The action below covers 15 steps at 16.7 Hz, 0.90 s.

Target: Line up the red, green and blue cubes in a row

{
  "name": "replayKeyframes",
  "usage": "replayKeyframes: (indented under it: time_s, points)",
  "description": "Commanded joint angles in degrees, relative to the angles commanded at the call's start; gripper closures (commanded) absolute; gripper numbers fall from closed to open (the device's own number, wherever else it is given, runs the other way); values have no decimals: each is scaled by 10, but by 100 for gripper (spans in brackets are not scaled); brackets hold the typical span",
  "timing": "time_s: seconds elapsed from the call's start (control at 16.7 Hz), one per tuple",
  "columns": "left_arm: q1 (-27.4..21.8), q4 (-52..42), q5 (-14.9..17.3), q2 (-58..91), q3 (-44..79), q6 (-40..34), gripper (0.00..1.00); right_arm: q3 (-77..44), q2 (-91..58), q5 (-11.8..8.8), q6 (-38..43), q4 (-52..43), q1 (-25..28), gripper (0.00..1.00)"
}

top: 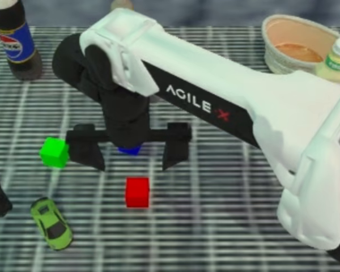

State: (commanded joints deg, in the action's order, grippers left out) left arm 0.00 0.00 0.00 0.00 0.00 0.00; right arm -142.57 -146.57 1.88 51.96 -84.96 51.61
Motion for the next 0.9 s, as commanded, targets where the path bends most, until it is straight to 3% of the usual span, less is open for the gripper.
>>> replayKeyframes:
  time_s: [0.36,0.6,0.9]
  points:
    - [-1,-6,0,12,12,0,0,17,17,5,-9,11,-9,0]
    - [-9,-47,1,90,83,3,0,111,119,29,-59,69,-49,0]
    - [-24,-152,1,282,231,11,0,331,378,66,-158,196,-138,0]
